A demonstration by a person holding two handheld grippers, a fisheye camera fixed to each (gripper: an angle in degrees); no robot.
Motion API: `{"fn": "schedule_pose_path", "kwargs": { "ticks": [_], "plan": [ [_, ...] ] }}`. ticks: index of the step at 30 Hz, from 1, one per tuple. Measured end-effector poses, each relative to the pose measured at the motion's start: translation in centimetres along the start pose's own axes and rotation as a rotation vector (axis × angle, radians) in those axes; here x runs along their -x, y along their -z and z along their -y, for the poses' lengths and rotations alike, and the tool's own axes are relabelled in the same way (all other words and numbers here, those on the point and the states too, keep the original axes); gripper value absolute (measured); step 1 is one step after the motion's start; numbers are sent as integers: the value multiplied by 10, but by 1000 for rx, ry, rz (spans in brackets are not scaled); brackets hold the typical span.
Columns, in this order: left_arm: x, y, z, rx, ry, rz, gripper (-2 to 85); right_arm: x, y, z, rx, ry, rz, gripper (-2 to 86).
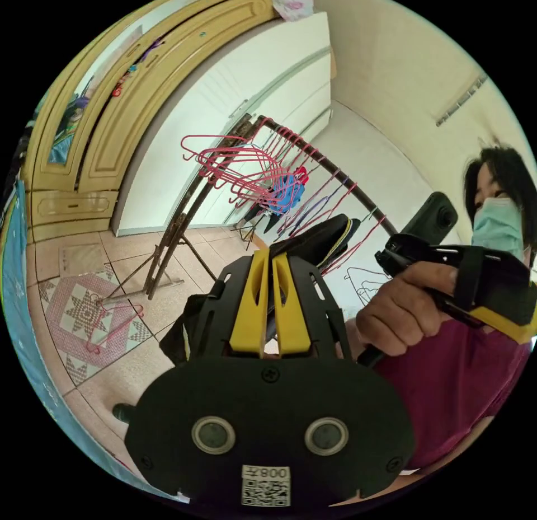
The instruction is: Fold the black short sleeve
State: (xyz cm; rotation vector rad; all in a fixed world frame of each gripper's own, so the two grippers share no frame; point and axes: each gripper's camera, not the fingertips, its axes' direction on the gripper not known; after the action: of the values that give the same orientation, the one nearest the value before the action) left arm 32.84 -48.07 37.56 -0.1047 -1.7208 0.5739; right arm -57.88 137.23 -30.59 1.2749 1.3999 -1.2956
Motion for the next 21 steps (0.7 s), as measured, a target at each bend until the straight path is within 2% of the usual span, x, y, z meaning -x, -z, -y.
{"fn": "schedule_pose_path", "kwargs": {
  "ticks": [9, 16, 21],
  "plan": [
    [77, 99, -83, -185, 192, -51, 2, -27, -7, -4, 10, -36, 25, 1],
    [129, 178, -156, -262, 318, 17, 1, -53, -29, -18, 15, -78, 72, 0],
    [141, 208, -189, -194, 306, 52, 0, -74, -50, -30, 37, -106, 91, 0]
  ]
}}
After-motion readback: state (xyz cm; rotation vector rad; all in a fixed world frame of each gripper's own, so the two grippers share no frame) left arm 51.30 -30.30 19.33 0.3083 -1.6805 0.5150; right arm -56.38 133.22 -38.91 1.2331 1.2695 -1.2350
